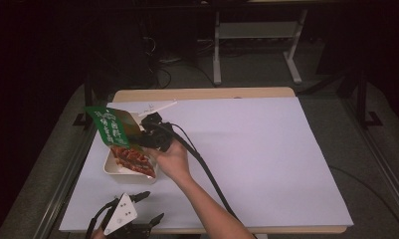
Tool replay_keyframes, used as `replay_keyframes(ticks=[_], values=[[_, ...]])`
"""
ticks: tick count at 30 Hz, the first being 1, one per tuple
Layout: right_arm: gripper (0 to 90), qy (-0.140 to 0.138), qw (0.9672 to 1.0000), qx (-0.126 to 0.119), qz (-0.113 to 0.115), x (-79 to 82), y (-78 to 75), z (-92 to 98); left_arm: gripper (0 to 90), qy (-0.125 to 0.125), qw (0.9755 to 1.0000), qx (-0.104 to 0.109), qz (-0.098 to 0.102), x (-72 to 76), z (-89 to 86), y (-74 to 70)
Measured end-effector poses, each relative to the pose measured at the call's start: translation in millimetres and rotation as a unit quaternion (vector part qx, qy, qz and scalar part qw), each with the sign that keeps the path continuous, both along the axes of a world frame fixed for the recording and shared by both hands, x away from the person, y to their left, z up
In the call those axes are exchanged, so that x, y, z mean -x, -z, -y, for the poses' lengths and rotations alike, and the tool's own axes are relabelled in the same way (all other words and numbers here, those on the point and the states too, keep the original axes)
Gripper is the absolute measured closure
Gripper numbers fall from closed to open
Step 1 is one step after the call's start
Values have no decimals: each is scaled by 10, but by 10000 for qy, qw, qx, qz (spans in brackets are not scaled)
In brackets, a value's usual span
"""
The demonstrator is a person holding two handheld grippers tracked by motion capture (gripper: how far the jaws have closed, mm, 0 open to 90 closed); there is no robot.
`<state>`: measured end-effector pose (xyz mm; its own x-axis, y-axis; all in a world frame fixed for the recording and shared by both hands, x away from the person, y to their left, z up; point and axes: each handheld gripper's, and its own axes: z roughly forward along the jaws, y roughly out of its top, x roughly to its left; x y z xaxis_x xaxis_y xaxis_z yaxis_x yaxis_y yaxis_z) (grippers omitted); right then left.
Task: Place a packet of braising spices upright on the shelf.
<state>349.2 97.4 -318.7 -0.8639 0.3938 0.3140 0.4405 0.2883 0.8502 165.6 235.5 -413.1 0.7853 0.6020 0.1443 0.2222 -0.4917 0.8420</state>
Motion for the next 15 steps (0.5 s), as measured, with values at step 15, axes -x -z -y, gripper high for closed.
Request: replay_keyframes(ticks=[15], values=[[897, 229, 9986, -352, 323, 56, 436, 51, 268, 23, 10000, 7, 30, 7, 3, -3]])
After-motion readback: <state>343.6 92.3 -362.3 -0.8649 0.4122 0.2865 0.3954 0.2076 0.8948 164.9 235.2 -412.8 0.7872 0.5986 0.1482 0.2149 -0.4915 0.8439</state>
